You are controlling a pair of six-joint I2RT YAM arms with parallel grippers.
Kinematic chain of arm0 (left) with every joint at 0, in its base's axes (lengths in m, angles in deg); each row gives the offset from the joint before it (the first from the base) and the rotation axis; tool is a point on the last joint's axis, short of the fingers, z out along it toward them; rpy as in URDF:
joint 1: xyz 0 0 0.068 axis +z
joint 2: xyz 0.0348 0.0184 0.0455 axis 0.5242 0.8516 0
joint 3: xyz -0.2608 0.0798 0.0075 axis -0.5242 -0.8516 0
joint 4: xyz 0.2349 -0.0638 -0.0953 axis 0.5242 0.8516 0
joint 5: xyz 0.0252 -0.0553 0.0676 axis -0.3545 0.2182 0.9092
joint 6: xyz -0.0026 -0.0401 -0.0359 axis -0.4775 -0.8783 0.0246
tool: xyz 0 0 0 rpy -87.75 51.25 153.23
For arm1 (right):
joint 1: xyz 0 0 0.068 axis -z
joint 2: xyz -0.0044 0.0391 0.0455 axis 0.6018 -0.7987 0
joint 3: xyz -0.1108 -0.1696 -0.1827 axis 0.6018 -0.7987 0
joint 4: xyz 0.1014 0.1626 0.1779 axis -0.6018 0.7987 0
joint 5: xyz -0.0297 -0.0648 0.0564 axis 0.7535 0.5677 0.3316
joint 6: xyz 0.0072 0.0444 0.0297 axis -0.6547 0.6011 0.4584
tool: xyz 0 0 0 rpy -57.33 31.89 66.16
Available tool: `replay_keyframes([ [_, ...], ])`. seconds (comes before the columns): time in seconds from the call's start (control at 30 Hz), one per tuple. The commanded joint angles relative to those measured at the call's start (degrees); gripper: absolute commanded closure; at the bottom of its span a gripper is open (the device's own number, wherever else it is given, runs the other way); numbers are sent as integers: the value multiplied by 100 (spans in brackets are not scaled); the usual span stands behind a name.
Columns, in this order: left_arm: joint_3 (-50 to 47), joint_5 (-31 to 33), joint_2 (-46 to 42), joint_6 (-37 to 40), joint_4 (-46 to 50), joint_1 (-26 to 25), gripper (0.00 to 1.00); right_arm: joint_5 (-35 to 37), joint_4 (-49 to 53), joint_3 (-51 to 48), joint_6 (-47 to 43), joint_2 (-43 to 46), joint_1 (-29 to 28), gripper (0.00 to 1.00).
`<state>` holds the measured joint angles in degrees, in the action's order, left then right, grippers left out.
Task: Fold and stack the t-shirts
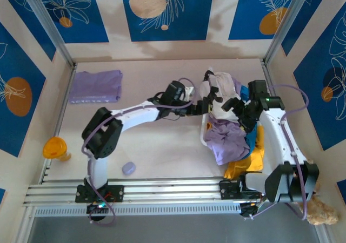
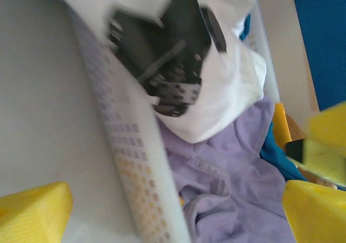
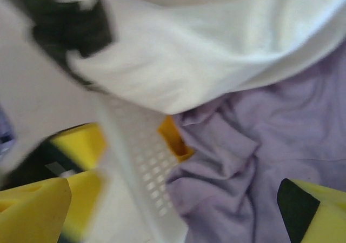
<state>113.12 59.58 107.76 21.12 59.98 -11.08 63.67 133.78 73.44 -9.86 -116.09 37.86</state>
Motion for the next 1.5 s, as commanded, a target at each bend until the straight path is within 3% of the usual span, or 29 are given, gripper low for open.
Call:
replay_keyframes([
  [0.0, -398, 154, -664, 490, 522, 304, 1, 453, -523, -293, 682, -404, 172, 1],
  [0.2, -934, 146, -1269, 816, 968, 723, 1, 517, -1017, 297, 267, -1881, 561, 1],
  [0.43, -923, 356, -1524, 1226, 1673, 916, 1, 940, -666, 2557, -698, -3634, 952, 1],
  [0.63, -834, 314, -1333, 1334, 1824, 976, 1, 1270, -244, 4342, -1055, -4563, 1139, 1],
  [0.77, -957, 279, -1354, 1326, 1751, 976, 1, 985, -111, 4549, -1184, -4425, 1197, 1],
  [1.03, -1119, 226, -1481, 1361, 1696, 1002, 1, -795, -898, 3404, -1289, -3219, 1028, 1],
  [1.13, -1120, 209, -1485, 1352, 1667, 1027, 1, -1182, -1226, 3199, -1118, -3197, 902, 2],
  [1.27, -1120, 185, -1487, 1335, 1667, 1061, 1, -1454, -1315, 3499, -920, -3761, 765, 8],
  [1.37, -1128, 202, -1510, 1356, 1714, 1100, 1, -1691, -1247, 4055, -786, -4405, 675, 18],
  [1.4, -1133, 211, -1528, 1361, 1723, 1122, 1, -1791, -1183, 4297, -753, -4616, 654, 27],
  [1.47, -1136, 226, -1566, 1378, 1787, 1157, 1, -1890, -1006, 4795, -700, -4889, 637, 62],
])
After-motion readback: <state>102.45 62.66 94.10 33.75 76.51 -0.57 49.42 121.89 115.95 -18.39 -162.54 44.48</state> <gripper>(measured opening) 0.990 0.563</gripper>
